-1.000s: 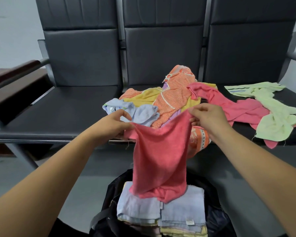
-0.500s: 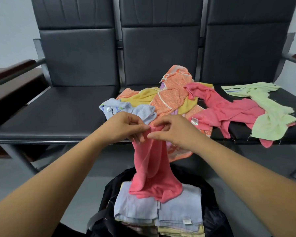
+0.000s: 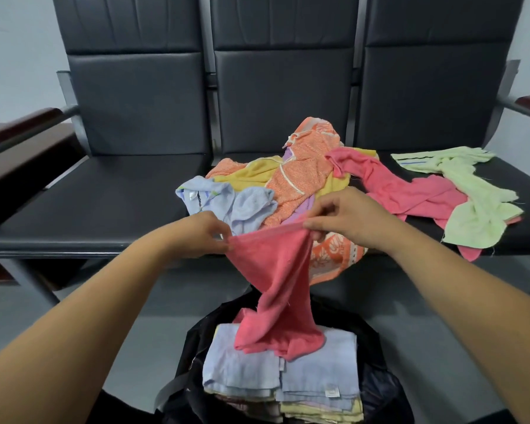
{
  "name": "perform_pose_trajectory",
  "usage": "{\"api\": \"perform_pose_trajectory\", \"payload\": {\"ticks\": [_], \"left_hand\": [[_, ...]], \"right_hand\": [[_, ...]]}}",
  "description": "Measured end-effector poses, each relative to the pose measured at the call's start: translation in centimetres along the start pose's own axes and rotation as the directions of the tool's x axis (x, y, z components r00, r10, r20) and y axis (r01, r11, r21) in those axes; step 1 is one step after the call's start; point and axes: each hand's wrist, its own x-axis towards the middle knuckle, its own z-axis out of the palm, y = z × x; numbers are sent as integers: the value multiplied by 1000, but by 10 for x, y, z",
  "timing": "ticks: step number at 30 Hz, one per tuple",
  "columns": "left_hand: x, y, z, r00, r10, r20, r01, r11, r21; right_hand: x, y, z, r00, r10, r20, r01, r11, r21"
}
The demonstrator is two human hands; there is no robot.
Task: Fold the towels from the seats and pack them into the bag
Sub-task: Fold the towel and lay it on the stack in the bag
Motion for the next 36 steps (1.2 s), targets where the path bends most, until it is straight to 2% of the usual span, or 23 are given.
{"api": "perform_pose_trajectory", "payload": {"ticks": [2, 5, 7, 11, 14, 17, 19, 21, 22, 23, 24, 25, 26, 27, 28, 29, 31, 34, 36], "left_hand": [[-2, 3, -3, 999, 41, -35, -40, 999, 24], [0, 9, 1, 990, 51, -135, -45, 998, 47], [0, 15, -1, 966, 23, -256, -36, 998, -46], [-10, 33, -18, 861, 48, -507, -157, 972, -175], [-11, 55, -40, 833, 70, -548, -182, 971, -152], [-7, 76, -77, 816, 63, -575, -163, 979, -124], [-8, 89, -107, 816, 52, -575, -120, 989, -81], [-16, 105, -140, 803, 74, -592, -191, 972, -137], [-23, 112, -155, 805, 93, -586, -313, 906, -286], [-31, 118, -168, 820, 104, -563, -430, 761, -486], [-36, 120, -178, 836, 108, -538, -484, 605, -632], [-38, 119, -186, 853, 109, -510, -483, 535, -693], [-40, 118, -190, 868, 79, -489, -429, 614, -662], [-40, 118, -191, 877, 50, -477, -359, 727, -585], [-41, 118, -190, 872, 31, -489, -319, 794, -518], [-42, 119, -190, 856, 14, -517, -320, 800, -508], [-45, 125, -191, 791, 22, -612, -403, 772, -492], [-52, 136, -193, 693, 15, -721, -509, 718, -474], [-57, 141, -194, 674, -2, -739, -533, 691, -488]], "right_hand": [[-6, 8, -3, 998, 41, 41, -37, 994, -99], [-10, 11, -1, 999, 45, -10, -46, 987, -154], [-14, 7, -5, 996, 31, -87, -38, 996, -85], [-18, -3, -17, 954, 15, -299, -2, 999, 42], [-10, -13, -30, 909, 53, -414, 0, 992, 128], [8, -36, -52, 889, 152, -433, -28, 960, 278], [17, -61, -68, 890, 131, -437, -22, 969, 245], [21, -94, -84, 887, 53, -458, 74, 964, 255], [21, -110, -93, 891, 10, -454, 154, 934, 322], [18, -123, -104, 908, -24, -418, 230, 863, 450], [15, -134, -115, 932, -51, -359, 270, 759, 592], [13, -139, -123, 953, -63, -296, 256, 689, 678], [11, -141, -127, 966, -45, -255, 210, 712, 670], [12, -140, -126, 966, -1, -259, 153, 809, 567], [13, -138, -124, 947, 31, -321, 113, 902, 418], [14, -138, -122, 913, 40, -406, 104, 939, 328], [12, -143, -120, 876, 31, -482, 186, 900, 394], [5, -154, -124, 889, -21, -457, 319, 745, 585], [0, -160, -124, 904, -36, -425, 330, 691, 644]]}}
